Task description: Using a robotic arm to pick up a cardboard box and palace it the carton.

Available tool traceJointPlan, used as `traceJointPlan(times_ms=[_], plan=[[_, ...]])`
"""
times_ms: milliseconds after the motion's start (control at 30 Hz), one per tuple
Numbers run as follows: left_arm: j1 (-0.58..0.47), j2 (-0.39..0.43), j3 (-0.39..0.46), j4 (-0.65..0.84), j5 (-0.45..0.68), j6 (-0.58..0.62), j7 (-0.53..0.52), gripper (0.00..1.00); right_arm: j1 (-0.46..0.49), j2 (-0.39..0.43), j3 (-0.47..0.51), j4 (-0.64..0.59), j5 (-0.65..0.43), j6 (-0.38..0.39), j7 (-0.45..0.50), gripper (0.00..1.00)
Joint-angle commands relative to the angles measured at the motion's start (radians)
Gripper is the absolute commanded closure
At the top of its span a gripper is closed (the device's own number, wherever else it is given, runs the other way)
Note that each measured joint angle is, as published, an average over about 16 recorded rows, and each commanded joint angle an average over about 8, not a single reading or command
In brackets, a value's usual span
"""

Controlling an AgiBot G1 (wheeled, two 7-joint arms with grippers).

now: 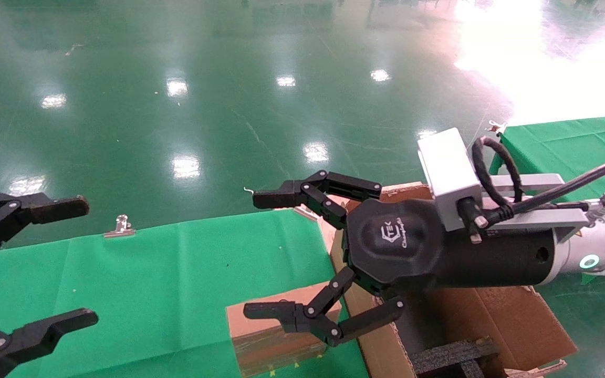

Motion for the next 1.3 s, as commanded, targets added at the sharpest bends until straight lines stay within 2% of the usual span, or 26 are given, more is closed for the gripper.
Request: traceJointPlan(times_ms=[33,433,467,700,733,1033,1133,1300], plan=[[0.0,0.0,0.0,0.0,0.0,0.0,0.0,0.0,0.0,0.0,0.0,0.0,0.0,0.0,0.0,0.0],[0.0,0.0,0.0,0.0,0.0,0.0,0.0,0.0,0.0,0.0,0.0,0.0,0.0,0.0,0.0,0.0],[0.0,0.0,0.0,0.0,0.0,0.0,0.0,0.07,0.0,0.0,0.0,0.0,0.0,0.0,0.0,0.0],[0.0,0.0,0.0,0.0,0.0,0.0,0.0,0.93,0.0,0.0,0.0,0.0,0.0,0.0,0.0,0.0],[0.0,0.0,0.0,0.0,0.0,0.0,0.0,0.99,0.0,0.0,0.0,0.0,0.0,0.0,0.0,0.0],[0.0,0.0,0.0,0.0,0.0,0.0,0.0,1.0,0.013,0.005,-0.016,-0.004,-0.028,-0.008,0.015,0.0],[0.0,0.0,0.0,0.0,0.0,0.0,0.0,1.0,0.05,0.009,-0.046,-0.011,-0.089,-0.021,0.037,0.0],[0.0,0.0,0.0,0.0,0.0,0.0,0.0,1.0,0.154,-0.011,-0.128,-0.039,-0.249,-0.056,0.079,0.0]])
